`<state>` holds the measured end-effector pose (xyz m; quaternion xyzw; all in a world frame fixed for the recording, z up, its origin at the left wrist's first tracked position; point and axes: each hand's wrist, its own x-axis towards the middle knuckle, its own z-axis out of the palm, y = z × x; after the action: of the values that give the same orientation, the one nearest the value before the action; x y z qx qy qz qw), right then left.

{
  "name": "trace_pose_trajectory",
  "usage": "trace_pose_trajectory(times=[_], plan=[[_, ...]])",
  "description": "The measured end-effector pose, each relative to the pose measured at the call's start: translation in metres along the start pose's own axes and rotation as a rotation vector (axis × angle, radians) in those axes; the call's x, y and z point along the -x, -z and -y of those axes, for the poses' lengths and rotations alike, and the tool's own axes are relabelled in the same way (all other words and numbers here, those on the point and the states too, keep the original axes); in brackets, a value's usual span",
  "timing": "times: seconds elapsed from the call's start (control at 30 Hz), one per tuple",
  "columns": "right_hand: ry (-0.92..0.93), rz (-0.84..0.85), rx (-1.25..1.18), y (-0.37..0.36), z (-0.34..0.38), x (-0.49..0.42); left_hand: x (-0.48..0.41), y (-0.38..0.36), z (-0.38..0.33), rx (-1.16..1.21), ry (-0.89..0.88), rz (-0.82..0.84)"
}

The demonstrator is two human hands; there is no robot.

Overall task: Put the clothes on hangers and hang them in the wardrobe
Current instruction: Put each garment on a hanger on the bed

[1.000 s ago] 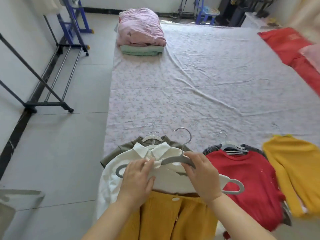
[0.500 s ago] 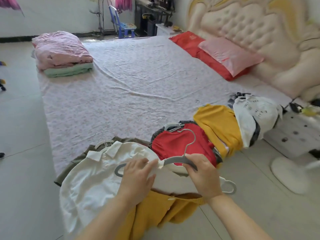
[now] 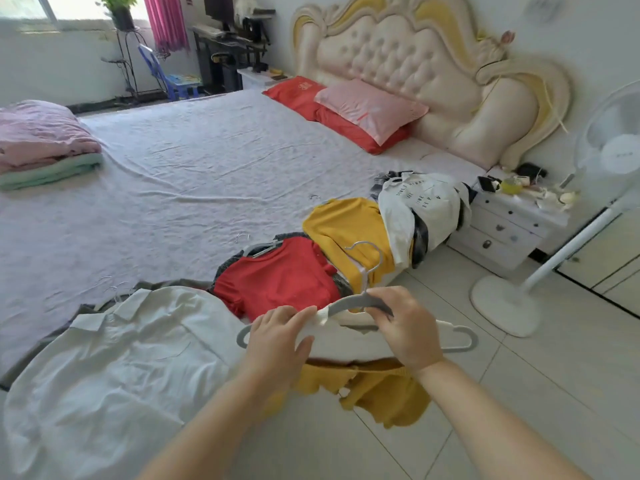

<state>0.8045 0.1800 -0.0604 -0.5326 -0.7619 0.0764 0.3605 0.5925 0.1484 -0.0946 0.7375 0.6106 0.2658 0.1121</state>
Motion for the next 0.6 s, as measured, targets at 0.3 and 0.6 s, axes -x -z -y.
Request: trace_pose_trajectory(times=[0.3, 0.6], plan=[[0.07, -0.028, 0.109, 0.081, -0.101, -0.027, -0.053, -0.07, -0.095, 0.055, 0.015, 0.085], [-0.018, 0.007, 0.154, 0.097, -0.213, -0.115, -0.178, -0.132, -0.129, 0.069, -0.033, 0.108]])
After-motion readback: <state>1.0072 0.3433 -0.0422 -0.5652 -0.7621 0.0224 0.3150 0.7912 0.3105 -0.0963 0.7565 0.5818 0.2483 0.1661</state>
